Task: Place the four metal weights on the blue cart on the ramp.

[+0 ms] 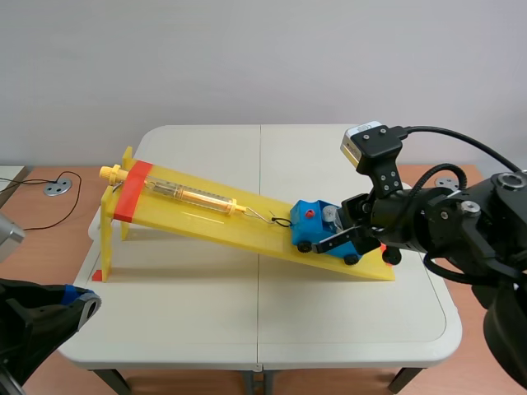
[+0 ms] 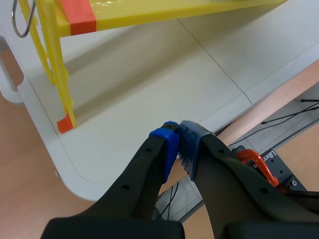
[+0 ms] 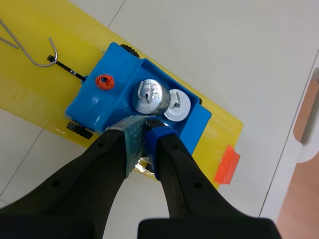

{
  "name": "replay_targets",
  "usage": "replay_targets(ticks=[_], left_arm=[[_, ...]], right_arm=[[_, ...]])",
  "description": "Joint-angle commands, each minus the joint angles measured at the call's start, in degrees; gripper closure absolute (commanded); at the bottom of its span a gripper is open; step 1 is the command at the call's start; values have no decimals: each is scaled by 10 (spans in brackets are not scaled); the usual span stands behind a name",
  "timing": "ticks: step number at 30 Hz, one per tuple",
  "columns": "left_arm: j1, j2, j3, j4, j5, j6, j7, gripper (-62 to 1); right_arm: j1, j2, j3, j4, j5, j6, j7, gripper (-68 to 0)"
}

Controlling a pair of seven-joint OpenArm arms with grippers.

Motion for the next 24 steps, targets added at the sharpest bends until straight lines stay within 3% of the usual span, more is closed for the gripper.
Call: replay_targets(ticks=[1,11,20,24], left_arm=[[-2,5,-10,42,-42,-6,-59,-51],[-2,5,-10,42,-42,-6,-59,-51],[-2,5,-10,42,-42,-6,-59,-51],[-2,5,-10,42,-42,-6,-59,-51]], right_arm=[[65,-3,8,40,15,-26,104,-6],[65,-3,7,32,11,-28,138,-6],[65,-3,-4,21,11,-26,139,-7],[65,-2,-4,21,11,-25,138,-76]])
